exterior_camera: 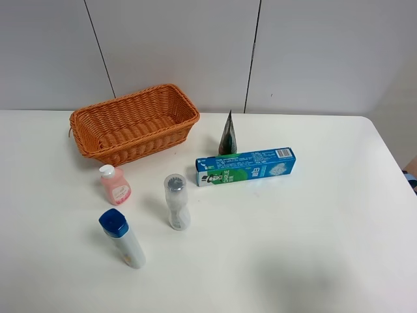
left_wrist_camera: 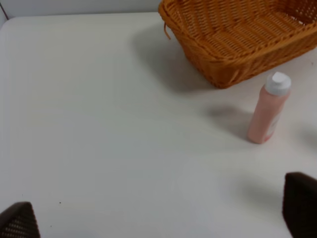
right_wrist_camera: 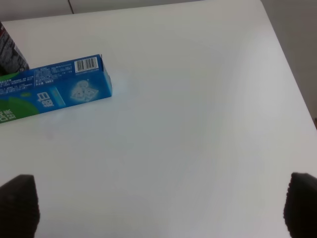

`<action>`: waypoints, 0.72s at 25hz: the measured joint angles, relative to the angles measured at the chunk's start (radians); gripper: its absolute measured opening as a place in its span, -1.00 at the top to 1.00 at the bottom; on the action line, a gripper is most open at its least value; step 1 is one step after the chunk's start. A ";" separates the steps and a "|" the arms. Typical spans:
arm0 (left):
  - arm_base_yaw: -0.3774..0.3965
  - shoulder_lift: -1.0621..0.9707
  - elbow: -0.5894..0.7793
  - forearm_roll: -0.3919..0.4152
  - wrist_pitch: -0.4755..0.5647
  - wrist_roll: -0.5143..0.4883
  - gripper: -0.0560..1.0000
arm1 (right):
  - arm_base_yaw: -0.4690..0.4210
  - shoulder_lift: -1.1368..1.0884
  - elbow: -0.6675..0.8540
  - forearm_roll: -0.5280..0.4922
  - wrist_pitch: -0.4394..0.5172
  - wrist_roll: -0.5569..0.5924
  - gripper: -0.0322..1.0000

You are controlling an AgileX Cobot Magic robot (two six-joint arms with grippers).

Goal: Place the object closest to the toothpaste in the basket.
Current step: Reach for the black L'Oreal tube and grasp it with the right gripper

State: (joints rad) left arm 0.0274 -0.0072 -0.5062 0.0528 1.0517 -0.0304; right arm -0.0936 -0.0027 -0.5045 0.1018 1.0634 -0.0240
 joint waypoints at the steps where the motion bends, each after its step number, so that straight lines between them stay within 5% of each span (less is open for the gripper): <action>1: 0.000 0.000 0.000 0.000 0.000 0.000 -0.99 | 0.000 0.000 0.000 0.002 0.000 0.000 -0.99; 8: 0.000 0.000 0.000 0.000 0.000 0.000 -0.99 | 0.001 0.111 -0.015 0.019 -0.008 0.024 -0.99; 18: 0.000 0.000 0.000 0.000 0.000 0.000 -0.99 | 0.004 0.717 -0.253 0.131 -0.192 0.024 -0.99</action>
State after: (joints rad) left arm 0.0274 -0.0072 -0.5062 0.0528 1.0517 -0.0304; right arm -0.0895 0.7142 -0.7573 0.2331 0.8718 0.0000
